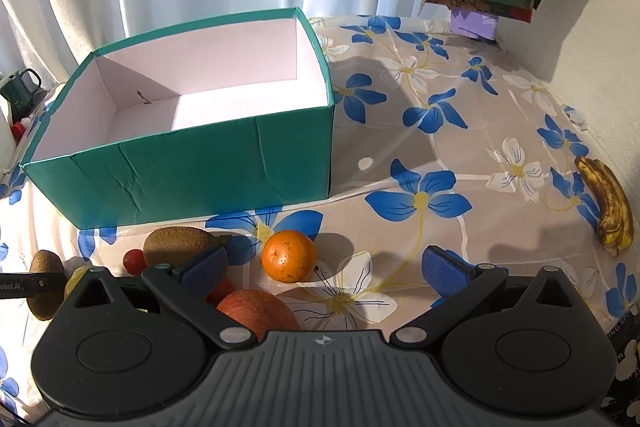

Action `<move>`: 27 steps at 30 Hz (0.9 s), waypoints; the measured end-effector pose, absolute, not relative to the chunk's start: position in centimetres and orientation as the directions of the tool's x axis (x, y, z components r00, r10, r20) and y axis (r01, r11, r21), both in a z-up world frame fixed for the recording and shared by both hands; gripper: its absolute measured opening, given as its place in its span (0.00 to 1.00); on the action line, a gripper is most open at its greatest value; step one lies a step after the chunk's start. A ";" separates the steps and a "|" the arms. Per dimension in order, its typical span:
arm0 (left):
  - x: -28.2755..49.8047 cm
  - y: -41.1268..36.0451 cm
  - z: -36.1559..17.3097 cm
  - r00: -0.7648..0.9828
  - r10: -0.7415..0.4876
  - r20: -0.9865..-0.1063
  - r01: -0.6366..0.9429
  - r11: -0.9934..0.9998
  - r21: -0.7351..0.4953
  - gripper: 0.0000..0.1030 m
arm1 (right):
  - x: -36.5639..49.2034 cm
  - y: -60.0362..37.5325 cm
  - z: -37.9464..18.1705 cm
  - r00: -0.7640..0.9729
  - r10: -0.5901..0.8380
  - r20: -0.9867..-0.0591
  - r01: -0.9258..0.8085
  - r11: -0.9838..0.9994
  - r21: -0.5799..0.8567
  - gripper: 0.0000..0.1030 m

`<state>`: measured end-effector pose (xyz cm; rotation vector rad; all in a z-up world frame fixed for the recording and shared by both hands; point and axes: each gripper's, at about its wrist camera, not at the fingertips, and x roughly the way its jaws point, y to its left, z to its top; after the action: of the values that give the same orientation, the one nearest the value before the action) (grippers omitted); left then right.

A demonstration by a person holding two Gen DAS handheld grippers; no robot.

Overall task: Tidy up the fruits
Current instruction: 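Grasp the kiwi with the left tool while the right tool grasps the orange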

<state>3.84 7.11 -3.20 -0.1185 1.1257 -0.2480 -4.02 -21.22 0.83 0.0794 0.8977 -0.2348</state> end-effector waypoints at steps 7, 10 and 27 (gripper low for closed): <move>2.6 5.4 0.1 0.469 -0.328 -0.820 0.194 0.944 -0.267 0.49 | -5.3 -22.1 0.6 0.679 -0.114 -0.725 0.195 0.980 0.028 1.00; 2.2 4.6 0.8 0.462 -0.364 -0.809 0.228 0.930 -0.289 0.49 | -4.9 -22.7 -0.1 0.680 -0.082 -0.728 0.213 0.973 0.090 1.00; 2.3 3.8 2.0 0.465 -0.403 -0.788 0.283 0.911 -0.299 0.49 | 0.4 -21.9 -4.9 0.541 -0.014 -0.841 0.164 0.982 0.089 0.42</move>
<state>2.29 3.75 2.05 -0.1328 1.0024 -0.4231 0.45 -21.87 -4.86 0.1646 0.9954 -0.1060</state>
